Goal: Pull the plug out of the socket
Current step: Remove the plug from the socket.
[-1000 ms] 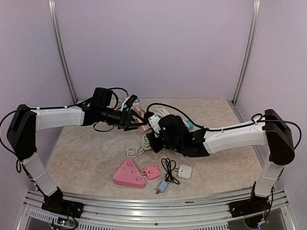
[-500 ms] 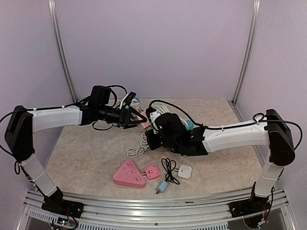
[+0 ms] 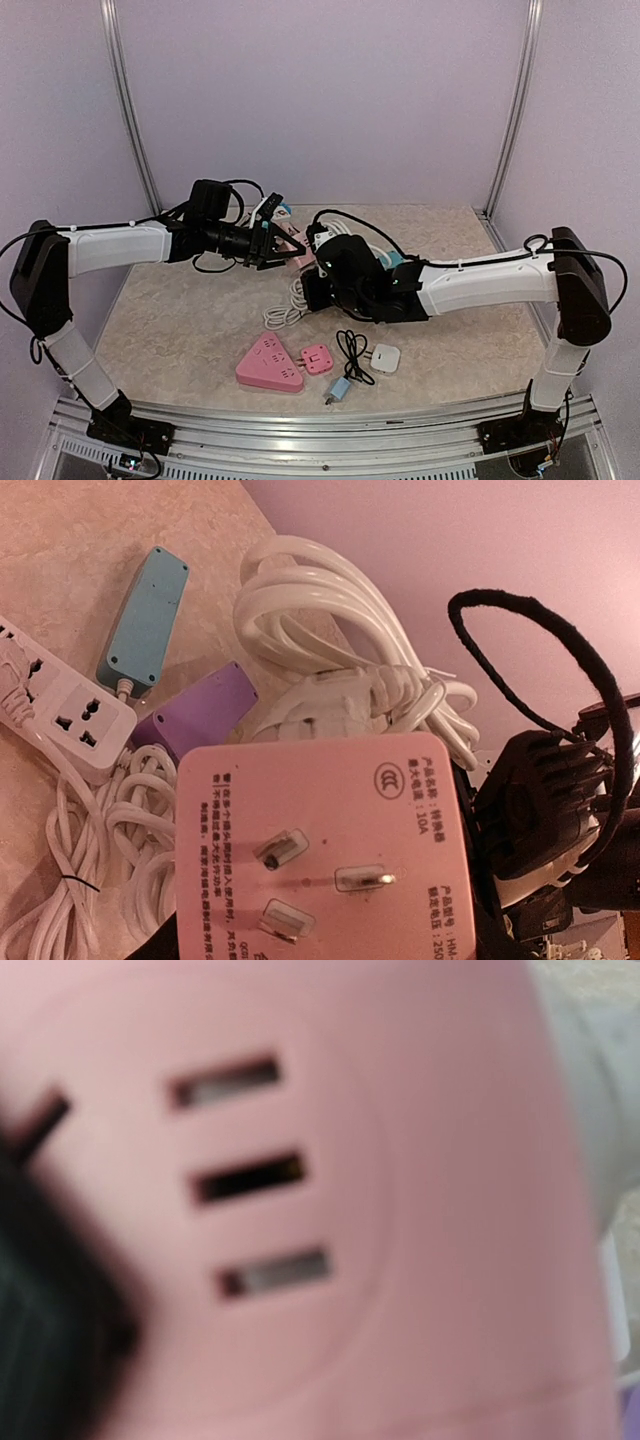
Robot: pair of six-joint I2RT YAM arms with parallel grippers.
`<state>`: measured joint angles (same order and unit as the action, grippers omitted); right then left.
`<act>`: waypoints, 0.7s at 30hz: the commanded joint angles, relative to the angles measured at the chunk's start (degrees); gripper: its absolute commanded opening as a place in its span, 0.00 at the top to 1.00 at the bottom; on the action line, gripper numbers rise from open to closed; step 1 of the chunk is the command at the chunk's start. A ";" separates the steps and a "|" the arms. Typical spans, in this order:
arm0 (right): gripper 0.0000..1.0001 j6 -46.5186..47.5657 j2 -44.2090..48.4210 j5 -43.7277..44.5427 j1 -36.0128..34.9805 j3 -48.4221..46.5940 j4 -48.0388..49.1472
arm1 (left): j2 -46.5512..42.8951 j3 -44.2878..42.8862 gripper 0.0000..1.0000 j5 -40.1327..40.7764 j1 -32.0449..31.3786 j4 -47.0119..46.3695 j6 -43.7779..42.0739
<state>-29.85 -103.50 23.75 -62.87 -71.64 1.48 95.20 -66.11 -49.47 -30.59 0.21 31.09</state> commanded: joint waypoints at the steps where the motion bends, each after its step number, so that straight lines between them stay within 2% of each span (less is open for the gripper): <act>1: 1.00 -4.94 0.47 7.77 2.22 0.41 -2.26 | -2.61 -0.41 0.89 2.77 2.15 -2.48 -3.38; 5: 1.00 1.70 2.69 4.20 2.23 4.32 5.37 | -2.56 -0.77 0.90 2.31 2.58 -2.11 -3.54; 14: 1.00 15.12 6.52 -3.79 2.13 9.78 11.77 | -1.77 -1.91 0.90 1.08 3.43 -0.91 -4.19; 21: 1.00 20.17 7.38 -7.93 1.53 11.10 12.99 | -1.68 -1.92 0.90 0.88 3.69 -0.91 -4.24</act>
<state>-13.65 -99.90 16.69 -61.58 -61.82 14.52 95.20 -66.11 -52.05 -30.57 2.04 29.69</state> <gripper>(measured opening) 0.194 0.631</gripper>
